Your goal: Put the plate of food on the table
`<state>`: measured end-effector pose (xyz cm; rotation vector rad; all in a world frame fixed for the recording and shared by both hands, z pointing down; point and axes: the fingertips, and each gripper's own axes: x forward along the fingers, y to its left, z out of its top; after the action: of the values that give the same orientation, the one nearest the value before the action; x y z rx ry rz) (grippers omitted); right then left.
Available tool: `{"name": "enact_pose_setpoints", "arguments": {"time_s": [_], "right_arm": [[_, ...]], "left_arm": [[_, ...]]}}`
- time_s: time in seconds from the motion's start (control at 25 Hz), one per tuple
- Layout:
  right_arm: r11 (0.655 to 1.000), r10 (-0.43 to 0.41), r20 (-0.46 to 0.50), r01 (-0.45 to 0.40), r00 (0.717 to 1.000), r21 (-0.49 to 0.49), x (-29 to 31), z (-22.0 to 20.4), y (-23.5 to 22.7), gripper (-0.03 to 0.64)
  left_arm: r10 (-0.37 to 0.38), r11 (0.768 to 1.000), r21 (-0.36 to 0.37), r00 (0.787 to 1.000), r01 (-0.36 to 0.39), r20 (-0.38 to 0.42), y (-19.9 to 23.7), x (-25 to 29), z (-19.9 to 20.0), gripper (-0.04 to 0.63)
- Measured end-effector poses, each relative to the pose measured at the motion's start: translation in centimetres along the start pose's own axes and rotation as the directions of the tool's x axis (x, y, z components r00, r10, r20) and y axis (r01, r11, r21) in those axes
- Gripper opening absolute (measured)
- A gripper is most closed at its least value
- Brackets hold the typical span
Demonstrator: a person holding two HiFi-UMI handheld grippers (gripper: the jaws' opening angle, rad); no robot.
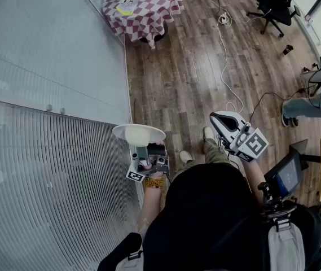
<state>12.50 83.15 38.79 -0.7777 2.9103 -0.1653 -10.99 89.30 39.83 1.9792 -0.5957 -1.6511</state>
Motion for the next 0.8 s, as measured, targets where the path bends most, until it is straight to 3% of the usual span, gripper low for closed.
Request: {"name": "enact_pose_setpoints", "arguments": {"time_s": [0.52, 0.68, 0.8], "right_arm": [[0.996, 0.050, -0.075, -0.056, 0.996, -0.076, 1.5, -0.3, 1.4, 0.012], [0.992, 0.034, -0.088, -0.044, 0.996, -0.117, 2.2, 0.3, 1.5, 0.012], [0.990, 0.011, -0.084, -0.023, 0.996, -0.138, 1.8, -0.1, 1.0, 0.014]], "left_arm": [[0.011, 1.000, -0.011, 1.000, -0.012, -0.020, 0.0, 0.9, -0.4, 0.014], [0.017, 0.998, -0.056, 1.000, -0.018, -0.026, 0.1, 2.0, -1.0, 0.014], [0.009, 0.999, -0.051, 0.999, -0.011, -0.041, 0.1, 2.2, -2.0, 0.014]]}}
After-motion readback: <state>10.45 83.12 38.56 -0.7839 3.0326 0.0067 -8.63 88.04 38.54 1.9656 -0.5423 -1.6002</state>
